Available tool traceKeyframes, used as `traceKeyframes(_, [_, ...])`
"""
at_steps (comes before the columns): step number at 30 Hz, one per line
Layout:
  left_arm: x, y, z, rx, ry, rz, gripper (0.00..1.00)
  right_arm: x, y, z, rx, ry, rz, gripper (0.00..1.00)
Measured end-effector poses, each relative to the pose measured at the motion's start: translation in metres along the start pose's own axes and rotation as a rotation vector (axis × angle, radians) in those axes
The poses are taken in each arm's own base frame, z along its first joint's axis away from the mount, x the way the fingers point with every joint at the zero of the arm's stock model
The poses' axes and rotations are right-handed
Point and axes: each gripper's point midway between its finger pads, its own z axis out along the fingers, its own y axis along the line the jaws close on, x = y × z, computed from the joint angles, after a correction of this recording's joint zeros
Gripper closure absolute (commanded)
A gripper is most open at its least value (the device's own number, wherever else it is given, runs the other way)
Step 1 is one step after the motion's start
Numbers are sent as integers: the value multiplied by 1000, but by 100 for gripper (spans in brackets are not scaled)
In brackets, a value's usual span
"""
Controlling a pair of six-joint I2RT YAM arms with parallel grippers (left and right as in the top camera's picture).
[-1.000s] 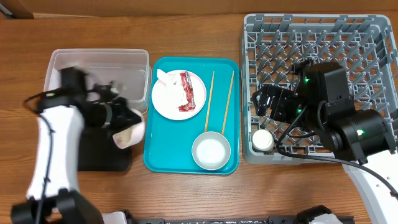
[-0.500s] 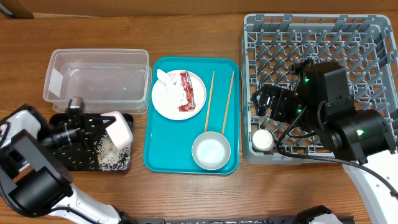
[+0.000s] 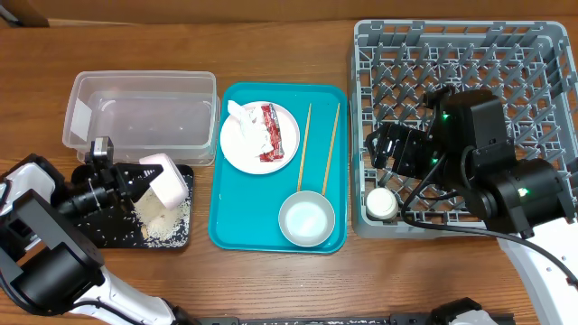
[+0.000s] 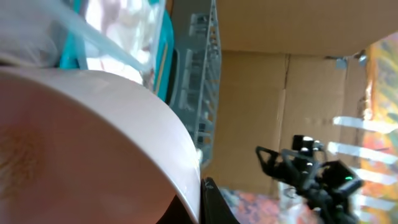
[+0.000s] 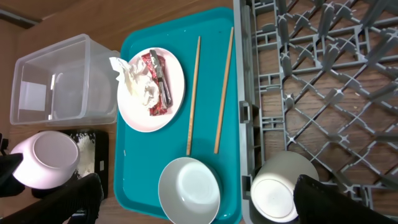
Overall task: Sort waste into correct bins and load items into the dishwasher
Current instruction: 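Carry the pink bowl left and tip the rice onto the black tray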
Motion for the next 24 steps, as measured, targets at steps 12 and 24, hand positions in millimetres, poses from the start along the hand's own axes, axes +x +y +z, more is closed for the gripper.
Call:
traceKeyframes(12, [15,-8,22,-77,105,181,96,0,0,0,1,2,0,0])
traceKeyframes(24, [22,-31,21,-71,96,121,95,4,-2,0,8,15,3,0])
